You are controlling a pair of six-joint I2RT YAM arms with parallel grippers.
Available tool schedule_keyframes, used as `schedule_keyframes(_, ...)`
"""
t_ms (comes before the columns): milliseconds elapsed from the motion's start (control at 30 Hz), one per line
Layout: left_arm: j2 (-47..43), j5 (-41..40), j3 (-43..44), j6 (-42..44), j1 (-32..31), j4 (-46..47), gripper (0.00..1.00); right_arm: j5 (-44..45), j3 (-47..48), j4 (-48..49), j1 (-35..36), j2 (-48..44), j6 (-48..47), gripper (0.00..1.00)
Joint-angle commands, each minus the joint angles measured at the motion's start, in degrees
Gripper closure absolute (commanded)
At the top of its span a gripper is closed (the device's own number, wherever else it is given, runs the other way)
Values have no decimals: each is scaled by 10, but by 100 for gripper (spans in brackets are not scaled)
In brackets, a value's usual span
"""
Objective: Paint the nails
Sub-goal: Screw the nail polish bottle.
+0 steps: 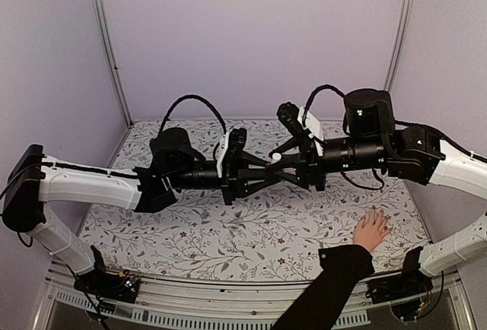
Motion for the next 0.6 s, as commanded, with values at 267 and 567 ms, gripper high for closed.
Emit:
schedule_keyframes(267, 19, 28, 23, -4, 7, -10, 100, -40, 23, -6, -2, 12, -15, 89)
schedule_keyframes(567, 19, -75, 16, -33, 6, 23, 100, 36, 19, 13, -3, 24, 21, 100)
